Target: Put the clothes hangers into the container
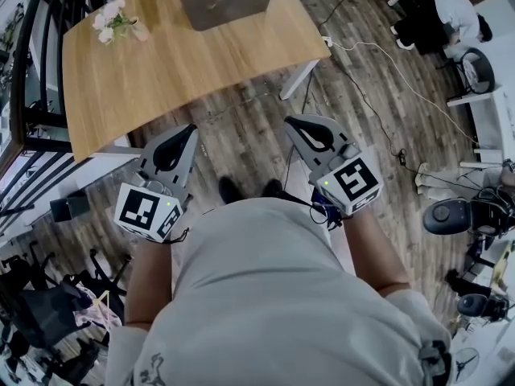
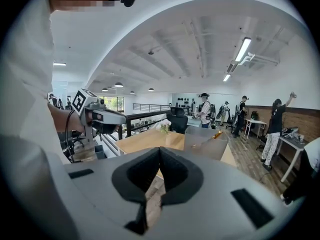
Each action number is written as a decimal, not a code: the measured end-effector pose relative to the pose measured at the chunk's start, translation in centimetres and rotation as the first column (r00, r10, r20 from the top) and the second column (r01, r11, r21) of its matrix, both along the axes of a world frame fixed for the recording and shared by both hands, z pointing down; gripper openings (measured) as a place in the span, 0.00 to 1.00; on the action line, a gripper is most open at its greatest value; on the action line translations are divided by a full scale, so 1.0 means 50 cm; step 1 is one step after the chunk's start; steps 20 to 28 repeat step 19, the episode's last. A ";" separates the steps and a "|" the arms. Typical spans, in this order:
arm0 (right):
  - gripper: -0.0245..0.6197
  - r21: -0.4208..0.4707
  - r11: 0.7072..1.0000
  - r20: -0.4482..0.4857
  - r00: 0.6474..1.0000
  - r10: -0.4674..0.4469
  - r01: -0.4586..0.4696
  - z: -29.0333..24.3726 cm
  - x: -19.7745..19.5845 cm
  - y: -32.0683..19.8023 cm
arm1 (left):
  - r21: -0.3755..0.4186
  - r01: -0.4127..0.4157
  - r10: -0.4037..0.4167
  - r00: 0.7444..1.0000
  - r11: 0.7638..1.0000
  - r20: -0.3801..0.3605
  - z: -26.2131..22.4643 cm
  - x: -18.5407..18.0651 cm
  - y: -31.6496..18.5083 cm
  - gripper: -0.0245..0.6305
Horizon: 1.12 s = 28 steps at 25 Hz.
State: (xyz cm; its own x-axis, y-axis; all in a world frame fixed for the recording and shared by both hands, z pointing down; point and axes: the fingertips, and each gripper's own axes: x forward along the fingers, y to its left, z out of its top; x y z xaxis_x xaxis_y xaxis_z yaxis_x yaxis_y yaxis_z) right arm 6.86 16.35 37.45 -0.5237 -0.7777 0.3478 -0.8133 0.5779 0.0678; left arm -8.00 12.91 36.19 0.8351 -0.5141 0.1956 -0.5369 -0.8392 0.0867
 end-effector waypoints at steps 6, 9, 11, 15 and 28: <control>0.05 0.017 1.000 -0.001 1.000 -0.002 0.002 -0.002 0.010 -0.008 | 0.003 0.003 -0.004 1.000 1.000 0.002 -0.002 0.004 -0.002 0.05; 0.05 0.026 1.000 0.001 1.000 -0.004 0.004 -0.007 0.003 -0.011 | 0.006 -0.001 0.001 1.000 1.000 0.001 -0.003 0.001 -0.002 0.05; 0.05 0.026 1.000 -0.001 1.000 -0.006 0.006 -0.008 -0.002 -0.010 | 0.009 -0.005 0.005 1.000 1.000 -0.001 -0.005 -0.001 -0.002 0.05; 0.05 0.025 1.000 -0.008 1.000 -0.004 0.004 -0.016 -0.014 -0.010 | 0.016 -0.012 0.012 1.000 1.000 -0.006 -0.013 -0.008 -0.007 0.05; 0.05 0.031 1.000 -0.011 1.000 0.003 -0.003 -0.022 -0.026 -0.013 | 0.020 -0.022 0.022 1.000 1.000 -0.009 -0.018 -0.019 -0.010 0.05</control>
